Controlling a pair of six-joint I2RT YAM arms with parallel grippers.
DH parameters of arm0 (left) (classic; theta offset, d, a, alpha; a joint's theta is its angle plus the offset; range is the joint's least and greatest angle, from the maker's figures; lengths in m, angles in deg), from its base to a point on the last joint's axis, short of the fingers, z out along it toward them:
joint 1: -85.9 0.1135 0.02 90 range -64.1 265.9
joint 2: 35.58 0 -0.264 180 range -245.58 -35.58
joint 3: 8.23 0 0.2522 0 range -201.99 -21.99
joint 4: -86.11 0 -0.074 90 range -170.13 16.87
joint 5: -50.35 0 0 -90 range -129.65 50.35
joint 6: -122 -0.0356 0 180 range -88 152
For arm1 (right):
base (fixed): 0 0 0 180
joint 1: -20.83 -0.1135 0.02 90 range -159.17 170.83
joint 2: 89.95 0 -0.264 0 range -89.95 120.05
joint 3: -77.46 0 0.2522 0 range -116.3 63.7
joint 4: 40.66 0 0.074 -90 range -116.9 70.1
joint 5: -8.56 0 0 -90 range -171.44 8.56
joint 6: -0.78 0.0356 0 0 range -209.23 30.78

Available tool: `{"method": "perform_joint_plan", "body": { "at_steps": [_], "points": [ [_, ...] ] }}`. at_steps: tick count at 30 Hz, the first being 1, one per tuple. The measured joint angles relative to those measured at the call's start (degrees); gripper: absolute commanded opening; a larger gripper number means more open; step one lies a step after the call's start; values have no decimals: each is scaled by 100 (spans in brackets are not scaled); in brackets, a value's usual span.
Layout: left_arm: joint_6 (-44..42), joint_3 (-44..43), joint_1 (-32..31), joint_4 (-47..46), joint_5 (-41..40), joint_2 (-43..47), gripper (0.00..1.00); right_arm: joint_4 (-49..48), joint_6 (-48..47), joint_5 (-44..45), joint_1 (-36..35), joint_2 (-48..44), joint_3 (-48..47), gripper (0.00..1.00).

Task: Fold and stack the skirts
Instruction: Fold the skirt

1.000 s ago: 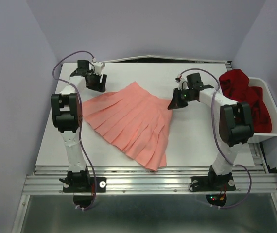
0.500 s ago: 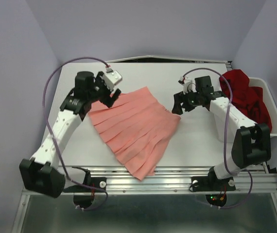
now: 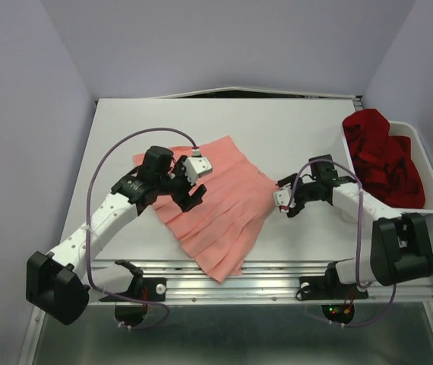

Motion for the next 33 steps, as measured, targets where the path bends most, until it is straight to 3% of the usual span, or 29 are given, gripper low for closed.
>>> {"method": "perform_joint_plan", "body": {
  "at_steps": [3,6,9,10,11,17,24,33],
  "points": [
    [68,157,-321,13,-4,-7,82,-70,-846,-216,0,404,164,72],
    [133,195,-374,26,17,-15,82,-297,-1270,-407,-4,601,490,58],
    [179,195,-374,-15,31,-13,80,-407,-1530,-586,-52,831,612,28],
    [168,195,-400,-13,-2,-13,80,-470,-1567,-601,-74,916,610,6],
    [160,197,-439,-13,-44,-13,80,-516,-1576,-603,-81,977,608,1],
    [-55,535,-1803,-131,-664,177,82,-673,-1521,-686,-450,1200,295,1],
    [348,671,-3097,-275,-1449,247,75,-868,120,-616,-796,1320,-1368,1],
    [1058,640,-4693,-597,-2393,-872,67,-1143,1478,-398,-883,1744,-1733,1]
  ]
}}
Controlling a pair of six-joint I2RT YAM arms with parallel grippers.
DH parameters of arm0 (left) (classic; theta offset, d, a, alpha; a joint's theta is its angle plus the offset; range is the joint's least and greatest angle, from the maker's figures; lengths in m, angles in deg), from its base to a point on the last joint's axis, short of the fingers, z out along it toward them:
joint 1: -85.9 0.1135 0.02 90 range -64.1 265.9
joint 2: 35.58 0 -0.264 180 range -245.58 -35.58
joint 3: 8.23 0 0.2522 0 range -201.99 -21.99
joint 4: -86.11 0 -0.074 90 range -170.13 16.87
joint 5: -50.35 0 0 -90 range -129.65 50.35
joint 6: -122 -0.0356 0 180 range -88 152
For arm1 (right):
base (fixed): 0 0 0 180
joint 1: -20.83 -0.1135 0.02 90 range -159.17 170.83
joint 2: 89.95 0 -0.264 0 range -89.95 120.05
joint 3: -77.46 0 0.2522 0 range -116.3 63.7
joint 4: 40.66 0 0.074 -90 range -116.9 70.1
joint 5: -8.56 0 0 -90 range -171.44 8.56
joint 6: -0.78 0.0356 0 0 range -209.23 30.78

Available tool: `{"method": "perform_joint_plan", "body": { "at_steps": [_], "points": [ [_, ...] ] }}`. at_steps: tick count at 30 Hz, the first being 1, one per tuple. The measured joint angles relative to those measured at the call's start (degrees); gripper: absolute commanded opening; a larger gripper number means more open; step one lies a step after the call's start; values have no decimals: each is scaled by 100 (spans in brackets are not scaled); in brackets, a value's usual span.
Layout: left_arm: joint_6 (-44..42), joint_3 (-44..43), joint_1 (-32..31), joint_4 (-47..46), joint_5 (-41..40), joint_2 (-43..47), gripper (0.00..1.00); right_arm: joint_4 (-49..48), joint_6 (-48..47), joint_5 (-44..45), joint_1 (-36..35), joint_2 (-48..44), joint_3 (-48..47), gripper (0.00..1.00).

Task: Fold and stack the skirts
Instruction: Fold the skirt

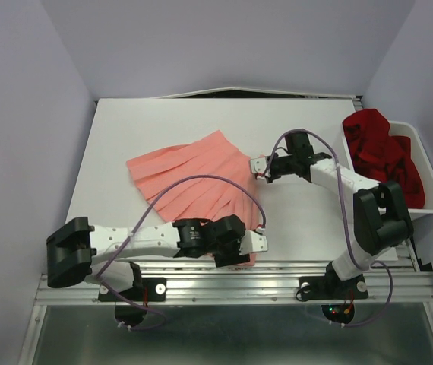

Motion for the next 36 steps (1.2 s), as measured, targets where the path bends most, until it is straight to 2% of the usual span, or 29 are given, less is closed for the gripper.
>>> {"method": "perform_joint_plan", "body": {
  "at_steps": [8,15,21,26,32,36],
  "points": [
    [1108,-675,-229,17,-841,-1110,60,-175,334,149,-92,120,20,1],
    [1801,-1191,-555,-48,-1102,-1668,70,-214,503,208,-92,210,17,1],
    [2144,-1657,-721,17,-1108,-2400,70,-214,573,227,-92,210,17,1],
    [2345,-1851,-734,120,-1104,-2979,65,-216,597,234,-92,210,17,1],
    [2411,-1847,-737,214,-1185,-3154,57,-216,605,236,-92,210,17,1],
    [2400,-1694,-778,96,-1298,-3067,57,-216,610,245,-92,210,20,1]
  ]
}}
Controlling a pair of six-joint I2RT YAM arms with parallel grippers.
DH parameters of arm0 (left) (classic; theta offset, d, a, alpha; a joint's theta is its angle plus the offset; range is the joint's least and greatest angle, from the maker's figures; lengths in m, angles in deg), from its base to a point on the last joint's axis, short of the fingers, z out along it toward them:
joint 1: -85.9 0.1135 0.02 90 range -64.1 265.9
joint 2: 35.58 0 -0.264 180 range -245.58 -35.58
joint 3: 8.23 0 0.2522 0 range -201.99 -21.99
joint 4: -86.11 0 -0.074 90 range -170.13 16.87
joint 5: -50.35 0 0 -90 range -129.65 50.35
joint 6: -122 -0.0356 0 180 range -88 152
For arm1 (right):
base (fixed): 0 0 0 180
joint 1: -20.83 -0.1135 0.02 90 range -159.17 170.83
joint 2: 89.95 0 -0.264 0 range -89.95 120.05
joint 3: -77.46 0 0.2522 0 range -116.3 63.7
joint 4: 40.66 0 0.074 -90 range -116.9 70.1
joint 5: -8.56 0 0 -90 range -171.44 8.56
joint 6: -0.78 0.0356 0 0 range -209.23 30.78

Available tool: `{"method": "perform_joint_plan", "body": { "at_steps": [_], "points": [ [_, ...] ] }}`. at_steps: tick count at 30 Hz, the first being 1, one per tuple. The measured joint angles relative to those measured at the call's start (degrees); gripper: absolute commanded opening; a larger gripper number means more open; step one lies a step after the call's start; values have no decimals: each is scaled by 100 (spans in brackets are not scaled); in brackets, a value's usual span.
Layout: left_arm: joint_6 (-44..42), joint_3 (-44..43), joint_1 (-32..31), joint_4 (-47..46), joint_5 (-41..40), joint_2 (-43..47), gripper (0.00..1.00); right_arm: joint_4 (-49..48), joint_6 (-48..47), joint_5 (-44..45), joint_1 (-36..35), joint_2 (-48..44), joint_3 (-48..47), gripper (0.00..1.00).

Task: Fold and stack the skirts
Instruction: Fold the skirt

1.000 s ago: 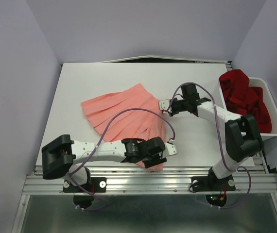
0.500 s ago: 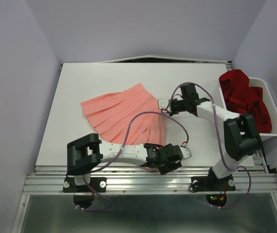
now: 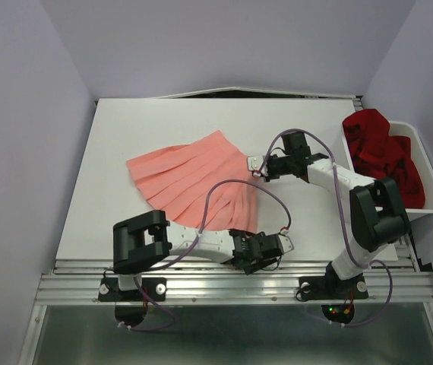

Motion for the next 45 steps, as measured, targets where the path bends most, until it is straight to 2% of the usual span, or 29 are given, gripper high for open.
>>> {"method": "perform_joint_plan", "body": {
  "at_steps": [2,6,12,15,19,20,23,25,29,30,32,33,35,36,38,41,45],
  "points": [
    [-15,177,-59,-26,-50,136,58,0,15,42,0,0,0,1],
    [-103,437,-157,39,-205,411,74,-22,20,105,0,0,76,1],
    [-254,468,-365,125,-647,1058,77,-22,57,114,0,4,133,1],
    [-278,468,-391,122,-704,1325,71,-35,114,120,0,28,133,1],
    [-332,553,-310,96,-767,1377,53,15,188,212,0,120,131,1],
    [-352,592,-280,105,-765,1390,52,52,197,251,0,122,131,1],
    [-407,785,197,190,-651,1917,54,111,210,354,39,44,256,1],
    [-428,909,695,184,-494,2651,55,157,192,411,85,-116,485,1],
    [-435,846,1818,-50,-520,4680,54,466,57,507,184,-664,1078,1],
    [-422,776,1952,-46,-505,4900,54,527,39,507,192,-758,1154,1],
    [-341,455,2662,48,-225,5254,54,680,15,511,190,-997,1355,1],
    [-308,326,3012,57,-90,5259,54,752,7,509,190,-1095,1423,1],
    [-271,157,4277,98,378,5007,53,925,-61,542,190,-1261,1539,1],
    [-289,151,4684,138,616,4822,52,979,-87,553,190,-1325,1585,1],
    [-387,42,5845,332,1191,3912,48,1084,-146,597,190,-1445,1705,1],
    [-662,-70,6540,400,1733,2465,49,1259,-181,651,177,-1478,1731,1],
    [-1174,-188,6666,625,2218,778,43,1589,-195,791,26,-1515,1729,1]
  ]
}}
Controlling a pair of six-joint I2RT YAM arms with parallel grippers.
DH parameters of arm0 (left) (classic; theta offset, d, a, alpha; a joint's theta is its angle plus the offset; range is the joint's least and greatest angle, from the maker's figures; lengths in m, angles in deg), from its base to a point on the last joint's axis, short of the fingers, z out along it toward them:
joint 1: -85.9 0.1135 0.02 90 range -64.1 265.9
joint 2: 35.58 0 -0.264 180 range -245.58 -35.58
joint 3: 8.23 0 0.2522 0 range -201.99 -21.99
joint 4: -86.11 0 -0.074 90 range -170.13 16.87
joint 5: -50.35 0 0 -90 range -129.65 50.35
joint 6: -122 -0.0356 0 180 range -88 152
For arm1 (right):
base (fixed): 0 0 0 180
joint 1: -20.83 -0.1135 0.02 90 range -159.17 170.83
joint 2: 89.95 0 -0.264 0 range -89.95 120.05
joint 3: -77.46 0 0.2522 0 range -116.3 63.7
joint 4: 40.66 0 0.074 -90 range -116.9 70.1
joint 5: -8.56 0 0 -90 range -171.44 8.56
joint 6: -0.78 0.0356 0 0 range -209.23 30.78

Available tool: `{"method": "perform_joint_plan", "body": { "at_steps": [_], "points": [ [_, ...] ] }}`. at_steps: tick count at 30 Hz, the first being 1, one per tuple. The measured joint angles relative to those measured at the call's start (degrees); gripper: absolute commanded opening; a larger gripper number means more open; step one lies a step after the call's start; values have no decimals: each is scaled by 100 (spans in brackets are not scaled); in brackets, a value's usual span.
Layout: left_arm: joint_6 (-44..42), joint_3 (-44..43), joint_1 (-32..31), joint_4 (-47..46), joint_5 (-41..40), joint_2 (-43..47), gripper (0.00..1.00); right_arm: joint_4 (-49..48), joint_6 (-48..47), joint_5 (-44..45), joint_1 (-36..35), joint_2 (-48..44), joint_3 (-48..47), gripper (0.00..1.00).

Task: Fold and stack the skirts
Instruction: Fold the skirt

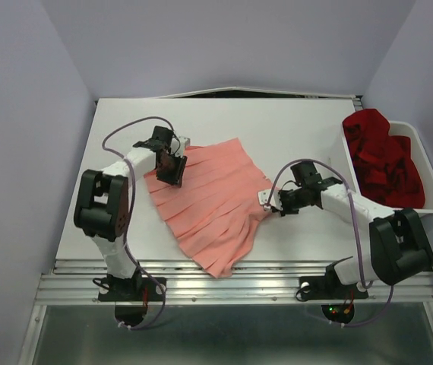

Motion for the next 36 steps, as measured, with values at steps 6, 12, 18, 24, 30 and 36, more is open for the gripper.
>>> {"method": "perform_joint_plan", "body": {
  "at_steps": [6,12,18,24,30,36],
  "points": [
    [-358,-1414,-76,216,238,-1652,42,358,109,146,-234,-393,109,1],
    [-590,-4109,-199,562,391,-3467,45,415,629,170,-603,-487,149,1],
    [-990,-6008,-315,737,470,-4564,79,227,1384,227,-1034,-232,142,1],
    [-1679,-3287,-299,232,651,-2339,86,227,2068,295,-1117,-129,-87,1],
    [-2798,-549,-140,422,973,2050,84,157,2251,498,-1117,-459,-52,1],
    [-3689,953,-1115,1093,973,4472,80,4,2614,654,-1117,-278,-76,1]
  ]
}}
